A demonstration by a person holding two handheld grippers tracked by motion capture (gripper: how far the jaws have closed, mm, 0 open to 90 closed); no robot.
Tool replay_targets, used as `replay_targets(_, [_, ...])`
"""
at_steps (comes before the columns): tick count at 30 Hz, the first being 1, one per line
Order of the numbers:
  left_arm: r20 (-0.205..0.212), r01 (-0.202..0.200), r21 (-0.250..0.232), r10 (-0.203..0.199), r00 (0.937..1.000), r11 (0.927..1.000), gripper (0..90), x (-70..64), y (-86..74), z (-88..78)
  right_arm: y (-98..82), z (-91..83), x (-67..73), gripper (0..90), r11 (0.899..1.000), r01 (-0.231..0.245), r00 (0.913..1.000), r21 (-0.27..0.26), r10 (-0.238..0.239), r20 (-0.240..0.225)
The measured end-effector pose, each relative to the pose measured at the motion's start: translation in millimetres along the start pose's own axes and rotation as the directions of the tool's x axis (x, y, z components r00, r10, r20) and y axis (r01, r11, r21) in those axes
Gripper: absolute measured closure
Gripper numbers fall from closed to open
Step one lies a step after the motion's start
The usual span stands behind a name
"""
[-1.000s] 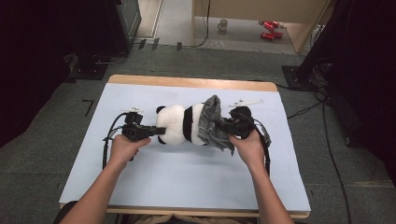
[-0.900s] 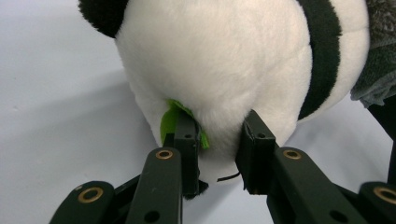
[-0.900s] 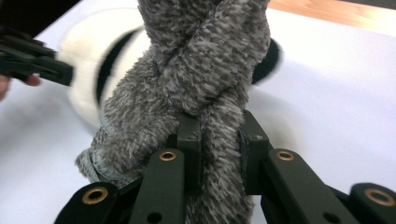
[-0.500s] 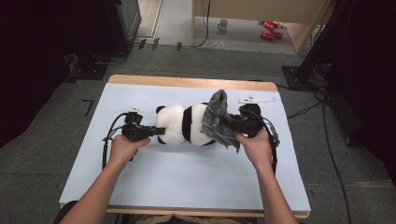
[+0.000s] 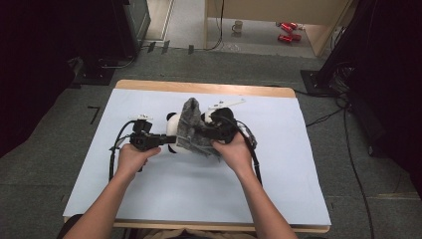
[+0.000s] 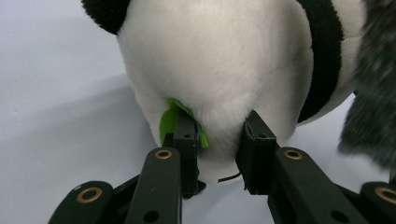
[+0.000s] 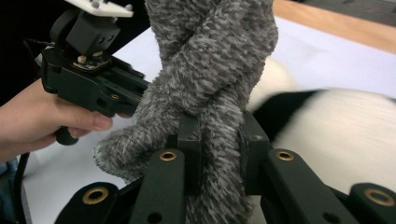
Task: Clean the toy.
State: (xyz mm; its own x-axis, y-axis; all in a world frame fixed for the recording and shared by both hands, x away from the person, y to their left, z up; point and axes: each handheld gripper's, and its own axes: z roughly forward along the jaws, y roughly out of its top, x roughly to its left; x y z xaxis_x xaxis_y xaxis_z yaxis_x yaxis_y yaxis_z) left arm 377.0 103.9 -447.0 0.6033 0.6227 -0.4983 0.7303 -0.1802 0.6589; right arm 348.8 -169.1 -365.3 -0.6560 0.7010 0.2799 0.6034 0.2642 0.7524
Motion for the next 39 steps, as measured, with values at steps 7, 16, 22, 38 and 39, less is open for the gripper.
replay_targets(7, [-0.004,-0.005,-0.006,0.005,1.0,1.0,72.2,-1.2,0.0,-0.2,-2.0,40.2,15.8,76.0,0.999,0.017,0.9998,0.05,-0.017,-0.01])
replay_targets(16, [-0.002,0.008,-0.003,-0.008,1.0,1.0,72.1,0.4,-0.4,0.2,-8.9,35.9,6.8,75.9,0.996,0.032,0.9981,0.083,-0.037,0.049])
replay_targets(22, [0.0,0.002,-0.008,-0.002,1.0,1.0,71.9,0.0,0.1,0.1,-13.7,13.3,-10.0,75.9,0.998,0.005,0.9973,0.065,-0.009,0.073])
replay_targets(38, [-0.002,0.003,-0.017,-0.003,1.0,0.9999,70.7,2.8,0.0,0.7,-29.1,-36.0,-38.3,75.6,0.999,-0.041,0.993,0.025,0.038,0.112])
replay_targets(39, [-0.003,0.002,-0.018,-0.002,1.0,0.9998,70.6,2.8,0.0,0.7,-30.4,-38.5,-41.1,75.5,0.999,-0.043,0.9925,0.02,0.041,0.115])
